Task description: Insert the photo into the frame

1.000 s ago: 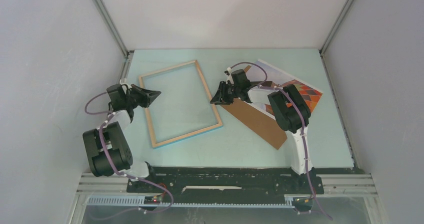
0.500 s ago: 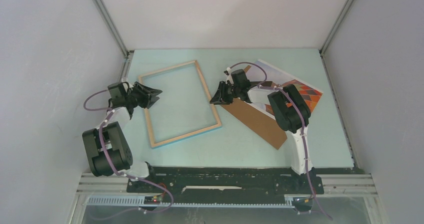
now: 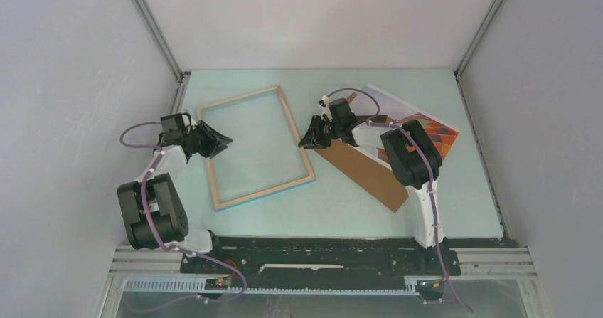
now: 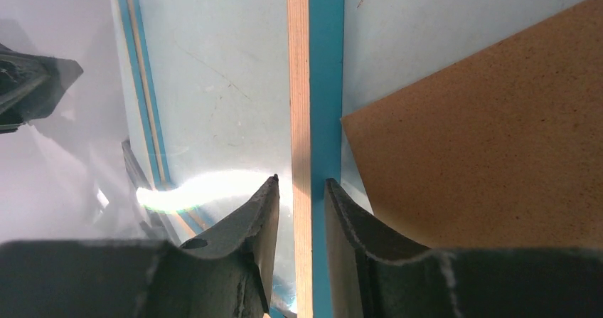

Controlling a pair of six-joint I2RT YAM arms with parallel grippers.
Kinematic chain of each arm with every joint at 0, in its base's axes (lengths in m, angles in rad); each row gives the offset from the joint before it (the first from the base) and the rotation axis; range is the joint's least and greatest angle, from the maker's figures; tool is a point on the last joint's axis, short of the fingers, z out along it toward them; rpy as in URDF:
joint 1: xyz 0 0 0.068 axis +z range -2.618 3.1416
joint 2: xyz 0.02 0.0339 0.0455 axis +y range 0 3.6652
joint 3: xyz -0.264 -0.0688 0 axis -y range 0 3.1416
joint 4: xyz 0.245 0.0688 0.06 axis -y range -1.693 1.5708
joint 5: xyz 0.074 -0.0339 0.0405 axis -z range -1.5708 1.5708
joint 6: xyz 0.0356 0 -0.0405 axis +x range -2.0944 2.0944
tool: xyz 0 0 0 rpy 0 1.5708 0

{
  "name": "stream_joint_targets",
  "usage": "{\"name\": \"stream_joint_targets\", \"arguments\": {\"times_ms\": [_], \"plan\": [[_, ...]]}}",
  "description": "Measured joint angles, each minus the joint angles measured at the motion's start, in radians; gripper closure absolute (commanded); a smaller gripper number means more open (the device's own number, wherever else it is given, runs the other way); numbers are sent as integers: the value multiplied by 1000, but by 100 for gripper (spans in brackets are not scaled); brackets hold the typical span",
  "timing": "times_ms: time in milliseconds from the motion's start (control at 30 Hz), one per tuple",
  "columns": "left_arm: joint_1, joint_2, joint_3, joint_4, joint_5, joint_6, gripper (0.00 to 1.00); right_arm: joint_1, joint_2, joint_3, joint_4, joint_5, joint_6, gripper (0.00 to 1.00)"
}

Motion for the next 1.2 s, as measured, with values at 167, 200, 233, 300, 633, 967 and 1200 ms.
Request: {"name": "stream_joint_targets", "arguments": {"times_ms": [167,200,233,300,633,967,1200], "plan": [[1,23,11,-48,5,44,76,0,0,0,0,1,0,63],[2,34,19,-56,14,50,79,0,0,0,0,1,0,63],[2,46,27,-59,22,55,80,0,0,0,0,1,0,63],[2,66,41,-63,34,68,80,0,0,0,0,1,0,63],[13,101,66,-96,49,88,63,0,4,0,-1,1,0,63],[45,-2,58,-105,44,95,44,7,4,0,-1,0,0,64],[51,-47,40,-99,40,93,52,9,4,0,-1,-2,-1,64]]}}
